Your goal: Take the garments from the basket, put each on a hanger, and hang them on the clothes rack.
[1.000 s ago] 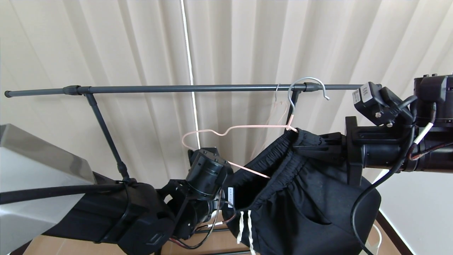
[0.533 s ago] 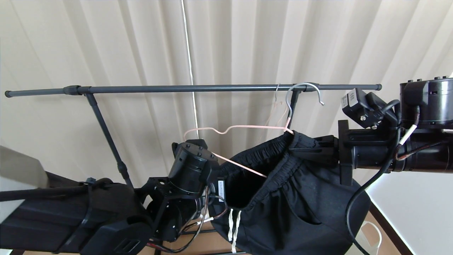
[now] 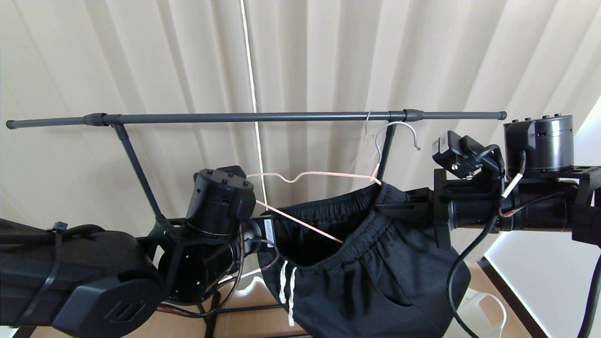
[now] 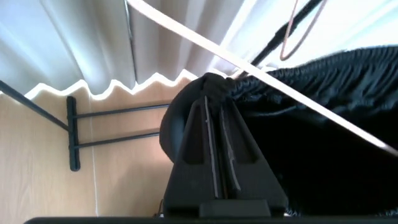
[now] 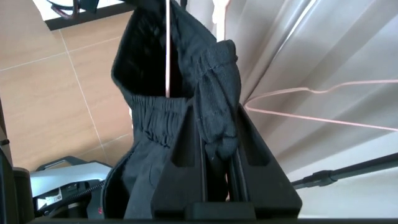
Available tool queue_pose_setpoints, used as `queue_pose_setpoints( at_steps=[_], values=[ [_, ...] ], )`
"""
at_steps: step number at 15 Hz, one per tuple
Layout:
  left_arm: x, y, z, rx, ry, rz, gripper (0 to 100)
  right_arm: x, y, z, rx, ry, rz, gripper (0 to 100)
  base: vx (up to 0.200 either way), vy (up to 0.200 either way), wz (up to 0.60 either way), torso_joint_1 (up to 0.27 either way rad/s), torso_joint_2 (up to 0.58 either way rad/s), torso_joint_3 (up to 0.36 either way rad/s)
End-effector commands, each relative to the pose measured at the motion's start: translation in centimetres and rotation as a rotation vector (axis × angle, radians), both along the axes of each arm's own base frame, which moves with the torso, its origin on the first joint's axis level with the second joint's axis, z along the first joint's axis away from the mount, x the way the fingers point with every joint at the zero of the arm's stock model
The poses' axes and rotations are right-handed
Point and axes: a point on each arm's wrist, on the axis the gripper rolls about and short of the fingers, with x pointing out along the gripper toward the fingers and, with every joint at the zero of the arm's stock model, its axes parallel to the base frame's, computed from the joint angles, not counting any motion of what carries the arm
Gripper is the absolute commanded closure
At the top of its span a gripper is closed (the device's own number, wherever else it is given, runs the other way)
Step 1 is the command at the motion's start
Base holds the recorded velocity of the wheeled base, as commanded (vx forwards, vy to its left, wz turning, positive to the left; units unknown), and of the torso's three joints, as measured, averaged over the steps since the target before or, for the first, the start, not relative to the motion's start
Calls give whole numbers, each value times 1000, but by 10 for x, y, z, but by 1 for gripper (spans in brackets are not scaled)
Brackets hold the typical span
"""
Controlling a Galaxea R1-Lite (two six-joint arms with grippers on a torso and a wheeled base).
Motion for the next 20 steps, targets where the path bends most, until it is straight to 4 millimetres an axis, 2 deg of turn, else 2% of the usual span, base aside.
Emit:
queue_pose_setpoints(
  at_steps=[1, 5, 9, 14, 20],
  values=[
    [5, 9, 3, -8, -8, 31, 100, 1, 1, -3, -4, 9, 0, 100, 0, 0, 0, 0, 0, 0],
    [19, 28, 5, -12, -13, 107, 100, 2, -1, -3, -10, 3, -3, 100, 0, 0, 0, 0, 0, 0],
    [25, 41, 10, -17, -27, 152, 100, -1, -8, -15, -89, -68, 35, 100, 0, 0, 0, 0, 0, 0],
    [30, 46, 27, -4, -82, 147, 100, -5, -10, -24, -130, -86, 55, 100, 0, 0, 0, 0, 0, 0],
    [41, 54, 37, 23, -119, 163, 100, -2, -9, -32, -169, -85, 53, 100, 0, 0, 0, 0, 0, 0]
  ],
)
